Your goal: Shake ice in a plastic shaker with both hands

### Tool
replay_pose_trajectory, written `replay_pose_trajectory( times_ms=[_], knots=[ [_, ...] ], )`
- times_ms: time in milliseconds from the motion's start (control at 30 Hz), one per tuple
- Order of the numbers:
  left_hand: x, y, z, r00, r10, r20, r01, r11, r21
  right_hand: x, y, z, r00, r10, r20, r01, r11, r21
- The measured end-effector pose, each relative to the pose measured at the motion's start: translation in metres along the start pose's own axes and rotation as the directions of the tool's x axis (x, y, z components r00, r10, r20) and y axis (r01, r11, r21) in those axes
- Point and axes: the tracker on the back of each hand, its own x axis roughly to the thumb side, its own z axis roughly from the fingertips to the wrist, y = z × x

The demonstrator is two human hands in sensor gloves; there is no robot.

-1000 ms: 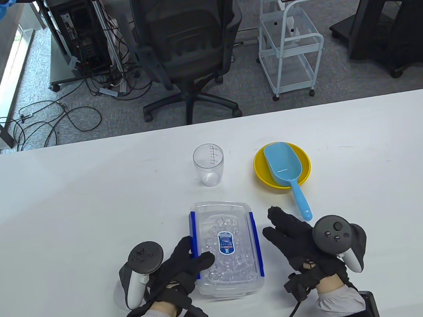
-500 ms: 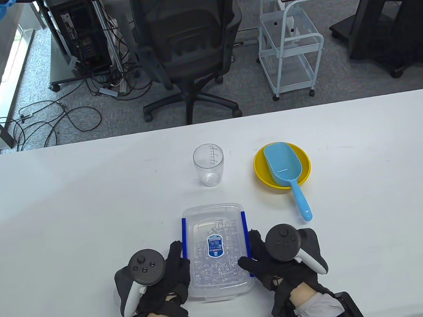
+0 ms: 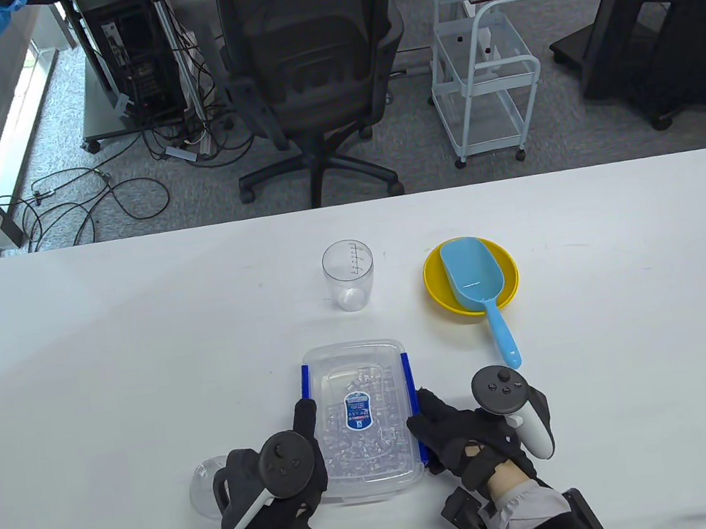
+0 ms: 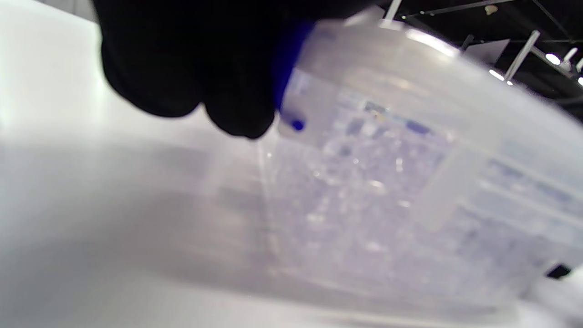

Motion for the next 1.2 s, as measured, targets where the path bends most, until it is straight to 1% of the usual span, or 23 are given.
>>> replay_pose_trajectory(
  times_ms=[400, 633, 667, 700, 733, 767, 800, 833, 867, 933, 1000, 1067, 1133, 1200],
  knots=[
    [0.001, 0.001, -0.001, 1.0, 0.011, -0.012, -0.012, 1.0, -0.006, 0.01, 0.002, 0.006, 0.998, 0.064, -0.01, -0.065, 0.996, -0.059],
    [0.002, 0.002, -0.002, 1.0, 0.01, -0.022, -0.01, 1.0, -0.01, 0.012, 0.002, 0.007, 0.997, 0.074, -0.016, -0.075, 0.994, -0.08],
    [0.001, 0.002, -0.002, 0.999, 0.01, -0.031, -0.01, 1.0, -0.007, 0.007, -0.001, 0.008, 0.996, 0.061, -0.058, -0.067, 0.992, -0.106],
    [-0.002, 0.002, -0.002, 0.999, 0.04, -0.035, -0.04, 0.999, -0.011, 0.003, -0.003, 0.005, 0.999, -0.003, -0.052, -0.001, 0.997, -0.079],
    [-0.003, 0.002, -0.003, 0.998, 0.059, -0.039, -0.059, 0.998, -0.014, 0.001, -0.003, 0.006, 0.997, -0.039, -0.061, 0.035, 0.997, -0.07],
    [-0.008, 0.001, -0.003, 0.993, 0.047, -0.108, -0.049, 0.999, -0.022, 0.0, -0.004, 0.006, 0.996, -0.053, -0.072, 0.047, 0.996, -0.081],
    [-0.011, 0.001, -0.005, 0.993, 0.092, -0.078, -0.096, 0.994, -0.051, 0.001, -0.004, 0.005, 0.997, -0.048, -0.064, 0.043, 0.996, -0.078],
    [-0.016, 0.001, -0.005, 0.984, 0.148, -0.101, -0.152, 0.988, -0.04, 0.003, -0.003, 0.005, 0.997, -0.036, -0.069, 0.031, 0.997, -0.072],
    [-0.019, 0.001, -0.005, 0.977, 0.184, -0.111, -0.191, 0.98, -0.057, 0.006, -0.002, 0.006, 0.997, -0.012, -0.073, 0.006, 0.997, -0.076],
    [-0.019, 0.001, -0.005, 0.976, 0.181, -0.118, -0.189, 0.98, -0.061, 0.011, -0.002, 0.008, 0.996, 0.037, -0.078, -0.045, 0.994, -0.101],
    [-0.016, 0.002, -0.004, 0.982, 0.141, -0.125, -0.151, 0.985, -0.078, 0.015, -0.005, 0.011, 0.993, 0.082, -0.084, -0.094, 0.985, -0.142],
    [-0.017, 0.002, -0.004, 0.984, 0.121, -0.132, -0.135, 0.986, -0.103, 0.016, -0.01, 0.014, 0.984, 0.15, -0.097, -0.167, 0.967, -0.194],
    [-0.02, 0.003, -0.002, 0.981, 0.146, -0.13, -0.16, 0.982, -0.101, 0.017, -0.015, 0.016, 0.974, 0.202, -0.103, -0.221, 0.95, -0.223],
    [-0.024, 0.007, 0.001, 0.974, 0.186, -0.129, -0.199, 0.975, -0.098, 0.019, -0.02, 0.019, 0.974, 0.208, -0.09, -0.224, 0.94, -0.257]
  ],
)
